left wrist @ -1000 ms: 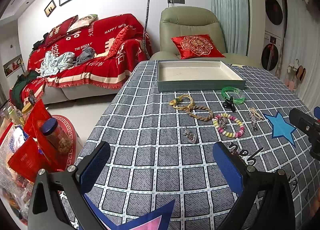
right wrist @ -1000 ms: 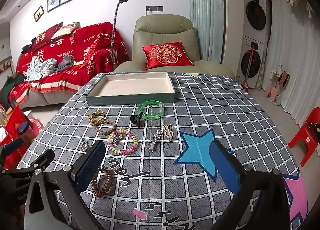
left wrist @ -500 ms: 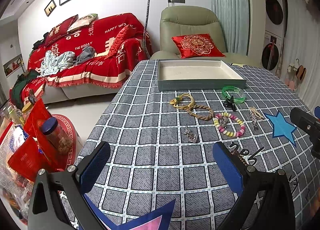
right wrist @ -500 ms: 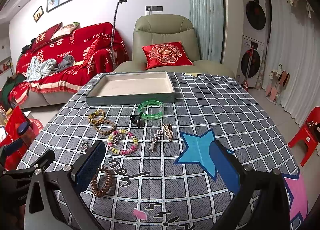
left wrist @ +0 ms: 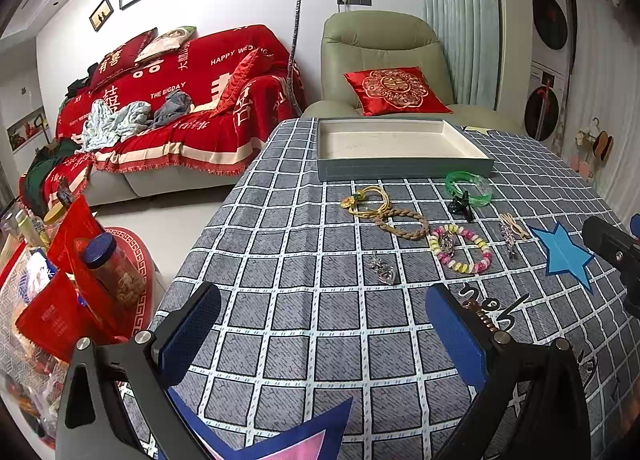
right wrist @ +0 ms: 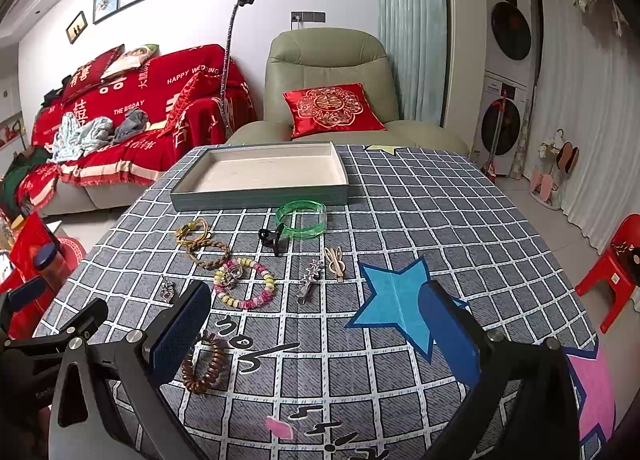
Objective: Organize jewelry
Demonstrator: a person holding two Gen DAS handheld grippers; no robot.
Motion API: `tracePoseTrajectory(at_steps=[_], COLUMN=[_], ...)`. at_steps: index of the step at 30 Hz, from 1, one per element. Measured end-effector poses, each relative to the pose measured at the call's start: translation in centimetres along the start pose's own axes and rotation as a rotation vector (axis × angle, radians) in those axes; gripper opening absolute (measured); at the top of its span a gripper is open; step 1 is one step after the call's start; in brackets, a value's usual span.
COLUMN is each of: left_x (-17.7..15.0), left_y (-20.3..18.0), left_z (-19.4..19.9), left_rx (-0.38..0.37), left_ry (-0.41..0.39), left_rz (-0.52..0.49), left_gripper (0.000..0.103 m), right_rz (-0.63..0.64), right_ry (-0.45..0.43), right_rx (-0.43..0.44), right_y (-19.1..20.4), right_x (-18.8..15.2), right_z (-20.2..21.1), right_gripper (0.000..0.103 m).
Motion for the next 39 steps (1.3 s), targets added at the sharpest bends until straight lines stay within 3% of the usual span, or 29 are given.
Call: tracePoseTrajectory(at_steps=[39], left_x=[-0.13], left_y=[0.03], left_z=[-0.66], left_rx=[-0.003], left_ry=[0.027], left_rz=[0.002], left_gripper=[0.103], right_rz=[-0.001], right_ry=[0.008], right_rx=[-0.003], right_y=[-0.08], right_x=[-0.39], right_z=[-0.22], right_gripper=[0.103])
Point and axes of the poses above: each gripper's, at about its wrist camera, not at the fingertips, and z roughly against the way its jaws point, y to its left, x to its top, the point moved 6 cm from there along -z, roughly the way its jaws point, and after that the axes turned 8 degrees about -z, right-handed, at the moved point
